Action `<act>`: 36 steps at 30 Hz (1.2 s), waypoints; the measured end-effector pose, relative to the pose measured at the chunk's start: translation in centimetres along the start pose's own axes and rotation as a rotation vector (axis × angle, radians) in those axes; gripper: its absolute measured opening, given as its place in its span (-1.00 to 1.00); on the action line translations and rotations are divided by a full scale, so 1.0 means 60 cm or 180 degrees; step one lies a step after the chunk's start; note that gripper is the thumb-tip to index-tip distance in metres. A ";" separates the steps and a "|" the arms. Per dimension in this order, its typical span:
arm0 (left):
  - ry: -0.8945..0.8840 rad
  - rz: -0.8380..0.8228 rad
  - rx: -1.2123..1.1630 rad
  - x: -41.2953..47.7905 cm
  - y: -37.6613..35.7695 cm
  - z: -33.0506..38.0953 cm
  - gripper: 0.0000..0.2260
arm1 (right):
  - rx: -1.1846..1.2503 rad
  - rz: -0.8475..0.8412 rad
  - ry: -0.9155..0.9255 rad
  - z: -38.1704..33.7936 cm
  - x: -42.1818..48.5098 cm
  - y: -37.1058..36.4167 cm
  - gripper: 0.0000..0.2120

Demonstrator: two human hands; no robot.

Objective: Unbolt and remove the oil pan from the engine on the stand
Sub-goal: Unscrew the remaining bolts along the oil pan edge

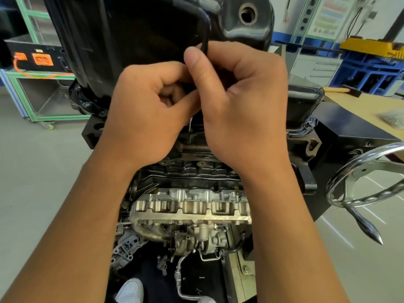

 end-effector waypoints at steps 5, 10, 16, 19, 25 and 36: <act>-0.0213 -0.0078 0.0067 0.002 0.010 0.004 -0.85 | -0.0183 -0.0266 -0.0119 -0.001 0.001 -0.006 -0.75; 0.0002 0.0092 0.0000 0.002 0.005 0.003 -0.90 | 0.0025 0.0174 -0.0059 0.000 0.001 -0.001 -0.73; -0.0150 -0.0020 0.0086 0.001 0.005 0.004 -0.78 | -0.0280 -0.0305 -0.0086 -0.005 0.003 -0.005 -0.73; -0.0046 0.0324 0.0203 0.000 0.005 0.006 -0.84 | -0.0327 -0.0288 -0.0134 -0.002 0.004 -0.002 -0.67; 0.0382 0.0040 0.0703 -0.034 -0.009 -0.005 -0.80 | -0.0261 -0.0148 -0.0117 0.002 0.004 0.003 -0.65; 0.1077 -0.0043 -0.1031 -0.040 -0.003 -0.011 -0.87 | 0.0613 0.0935 -0.0701 0.013 -0.001 0.050 -0.68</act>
Point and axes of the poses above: each hand's wrist, its own x-axis towards the middle knuckle, its own y-axis out of the back of the hand, z = x × y, the point moved 3 cm from there along x, towards the middle knuckle, and after that the axes turned 6 degrees about y, right-handed, at the moved point
